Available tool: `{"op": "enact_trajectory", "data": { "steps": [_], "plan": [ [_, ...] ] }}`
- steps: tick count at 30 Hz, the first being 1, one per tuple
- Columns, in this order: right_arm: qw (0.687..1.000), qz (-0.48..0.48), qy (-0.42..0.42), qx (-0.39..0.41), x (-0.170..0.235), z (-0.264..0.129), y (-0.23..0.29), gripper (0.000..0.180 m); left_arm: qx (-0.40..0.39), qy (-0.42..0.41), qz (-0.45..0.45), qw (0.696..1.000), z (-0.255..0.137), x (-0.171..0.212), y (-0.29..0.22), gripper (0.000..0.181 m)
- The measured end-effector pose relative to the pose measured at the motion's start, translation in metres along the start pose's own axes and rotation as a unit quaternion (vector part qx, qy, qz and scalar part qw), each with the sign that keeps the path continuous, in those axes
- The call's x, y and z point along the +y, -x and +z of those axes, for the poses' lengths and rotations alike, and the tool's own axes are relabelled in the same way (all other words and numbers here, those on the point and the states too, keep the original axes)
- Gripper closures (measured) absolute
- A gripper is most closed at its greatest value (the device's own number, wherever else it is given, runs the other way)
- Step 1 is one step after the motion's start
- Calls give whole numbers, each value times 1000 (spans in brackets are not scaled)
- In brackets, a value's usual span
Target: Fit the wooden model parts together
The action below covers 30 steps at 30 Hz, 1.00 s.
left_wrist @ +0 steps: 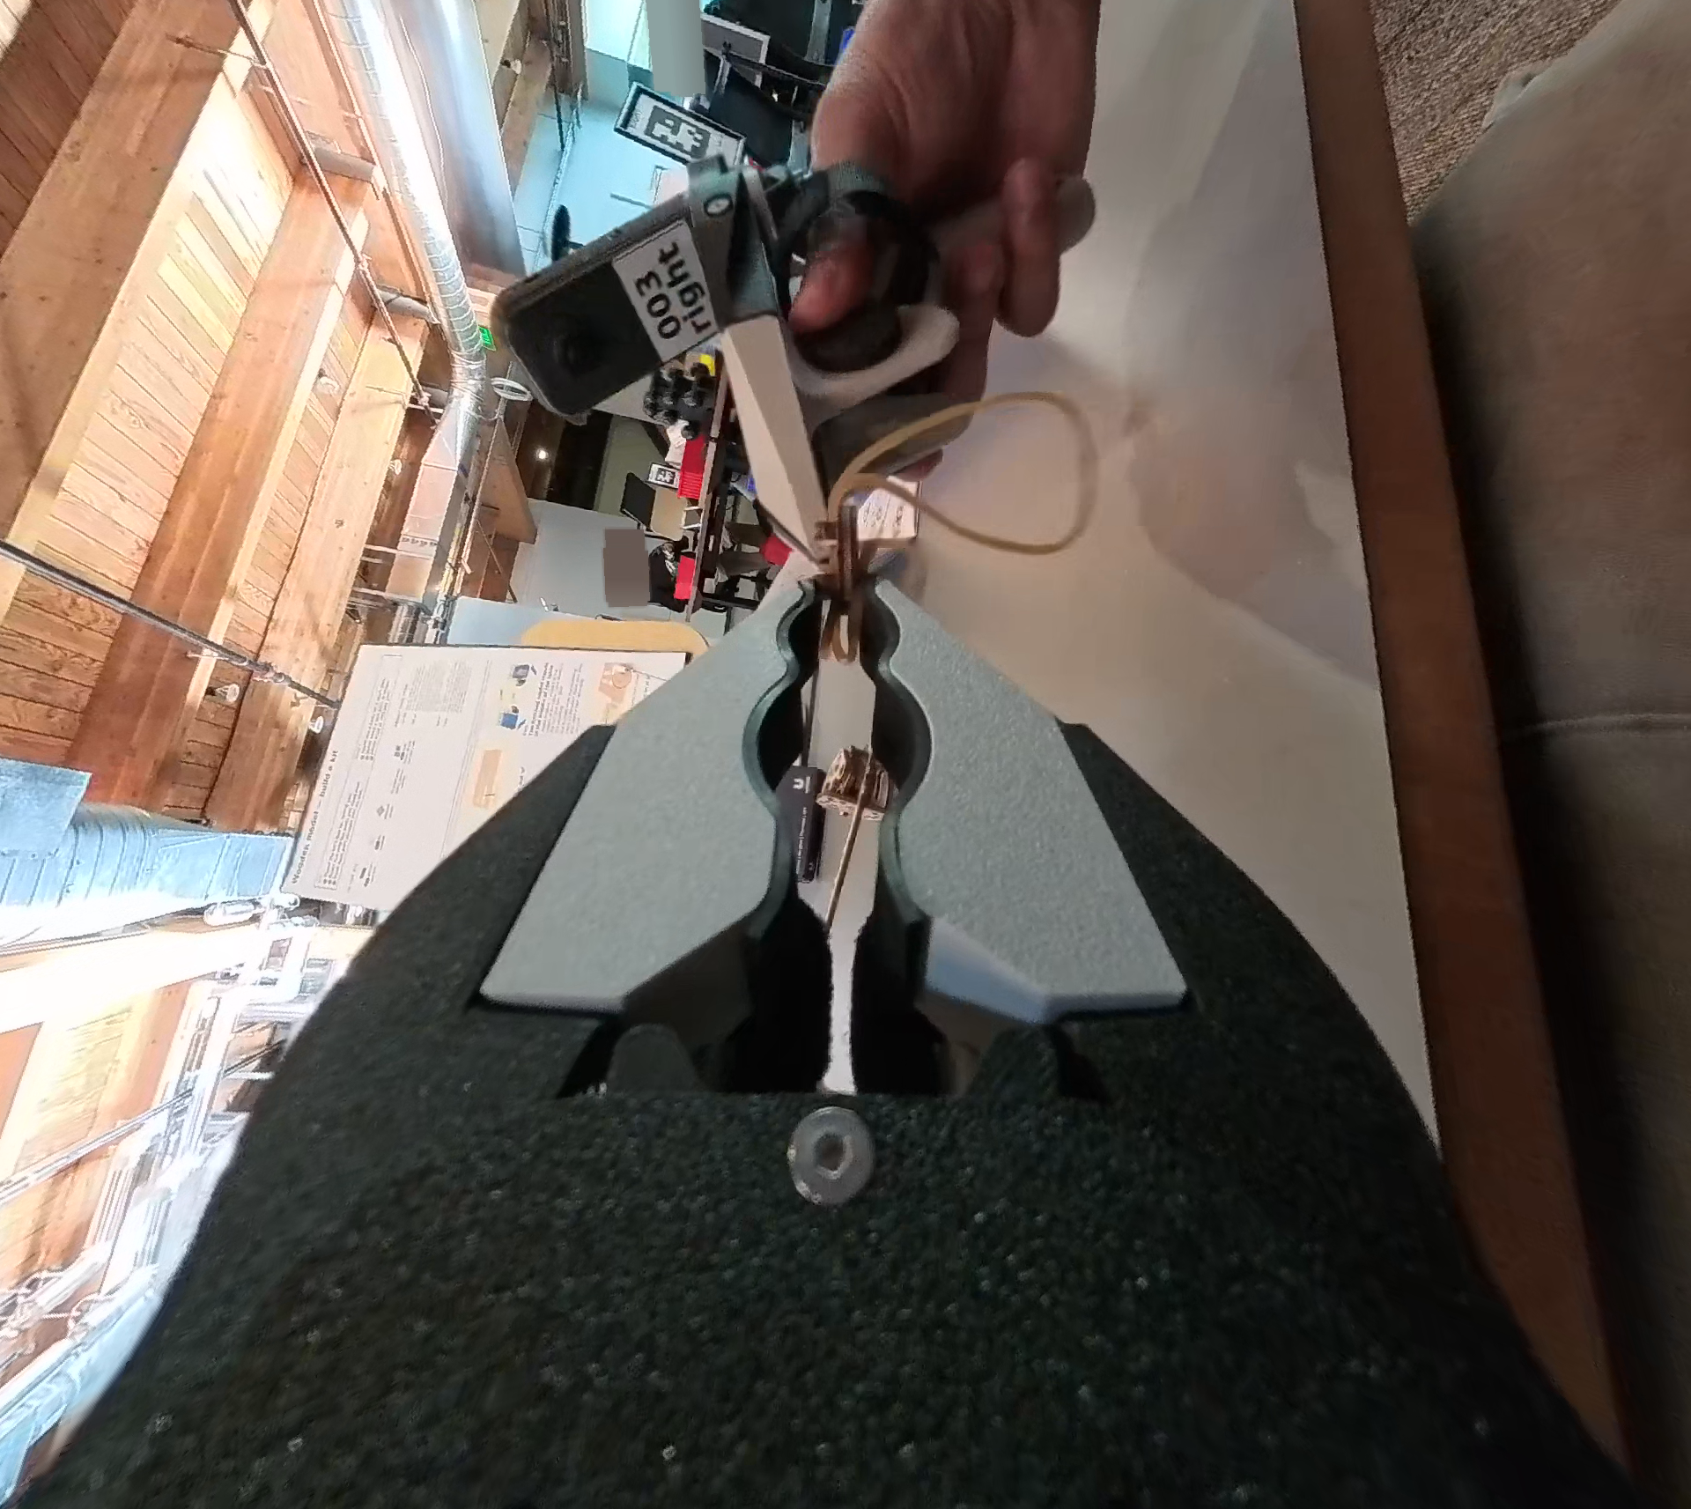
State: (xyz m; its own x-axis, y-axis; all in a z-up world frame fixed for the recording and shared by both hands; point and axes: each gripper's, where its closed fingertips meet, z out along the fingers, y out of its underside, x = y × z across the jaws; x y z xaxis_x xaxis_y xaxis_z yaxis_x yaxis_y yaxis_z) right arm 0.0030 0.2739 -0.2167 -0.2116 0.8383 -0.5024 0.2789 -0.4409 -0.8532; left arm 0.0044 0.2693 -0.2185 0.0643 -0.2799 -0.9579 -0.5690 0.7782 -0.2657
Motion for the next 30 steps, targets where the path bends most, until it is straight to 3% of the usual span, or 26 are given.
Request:
{"op": "enact_trajectory", "data": {
  "steps": [7, 13, 15, 19, 23, 27, 30],
  "plan": [
    [994, -73, -46, 68, -26, 0, -10, 180, -4, -5, 1, 1000, 0, -4, 2, 176],
    [990, -105, -91, 6, -49, 5, 21, 180, 17, -5, -52, 998, 1, 1, 2, 176],
    [990, -100, -100, 16, -56, 5, 15, 180, 25, -18, -32, 999, -1, -6, -4, 176],
    [995, -73, -69, 22, -44, 12, -5, 180, 9, -44, -9, 999, -3, -26, -2, 176],
    [998, -20, -67, 3, -34, -3, -1, 180, -6, -17, -9, 1000, -1, -12, 5, 177],
    [998, 21, -48, -15, -20, -14, 13, 153, 0, 4, 8, 1000, 1, -1, -1, 177],
    [997, 20, -39, 64, -7, -19, -6, 150, 8, 46, 35, 998, 8, 19, -6, 176]
  ]
}}
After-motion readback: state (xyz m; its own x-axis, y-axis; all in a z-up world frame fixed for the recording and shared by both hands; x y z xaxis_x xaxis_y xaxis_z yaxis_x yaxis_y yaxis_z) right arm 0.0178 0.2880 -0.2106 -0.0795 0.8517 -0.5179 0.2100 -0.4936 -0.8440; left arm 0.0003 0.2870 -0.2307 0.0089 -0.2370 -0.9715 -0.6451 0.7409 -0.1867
